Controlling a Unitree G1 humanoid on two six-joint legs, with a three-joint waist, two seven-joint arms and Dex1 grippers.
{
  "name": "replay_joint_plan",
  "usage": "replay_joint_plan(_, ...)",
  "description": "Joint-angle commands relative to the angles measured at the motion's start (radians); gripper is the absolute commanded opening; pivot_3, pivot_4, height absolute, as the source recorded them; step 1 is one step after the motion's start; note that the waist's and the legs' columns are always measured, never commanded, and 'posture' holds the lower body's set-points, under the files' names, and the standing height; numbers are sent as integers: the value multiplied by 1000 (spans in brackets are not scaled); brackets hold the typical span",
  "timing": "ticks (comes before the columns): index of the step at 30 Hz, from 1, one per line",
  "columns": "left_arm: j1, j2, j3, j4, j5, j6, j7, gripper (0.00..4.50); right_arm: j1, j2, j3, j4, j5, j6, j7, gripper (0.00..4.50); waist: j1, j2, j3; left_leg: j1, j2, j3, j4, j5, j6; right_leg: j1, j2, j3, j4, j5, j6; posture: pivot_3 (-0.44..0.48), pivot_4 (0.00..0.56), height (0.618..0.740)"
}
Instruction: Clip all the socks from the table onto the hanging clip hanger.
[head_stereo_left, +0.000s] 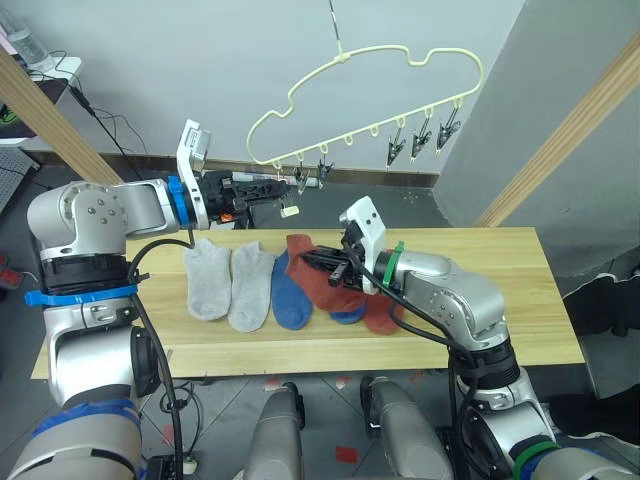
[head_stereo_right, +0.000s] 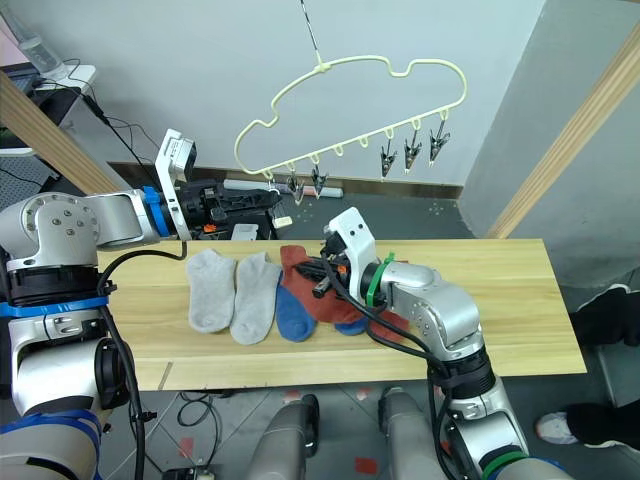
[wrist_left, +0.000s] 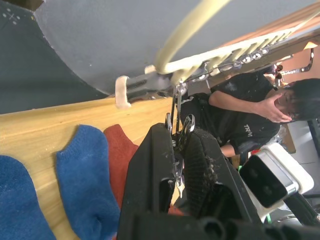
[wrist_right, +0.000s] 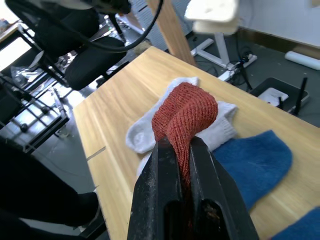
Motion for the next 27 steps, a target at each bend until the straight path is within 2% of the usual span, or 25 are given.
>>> replay_joint_plan(1, -22, 10, 5, -13, -14, 4, -14, 211, -22, 12, -24, -6, 27, -30, -22, 28, 0, 0, 0, 0, 0, 0, 0, 0, 0, 0, 0, 0, 0, 0, 0, -81, 323, 740)
replay_joint_plan(27, -25, 11, 22, -8, -13, 1, -19, 211, -70, 29, -80, -59, 189, 41, -96, 28, -1, 0, 0, 0, 0, 0, -2, 0, 0, -1, 0, 0, -2, 0, 0, -79, 315, 740)
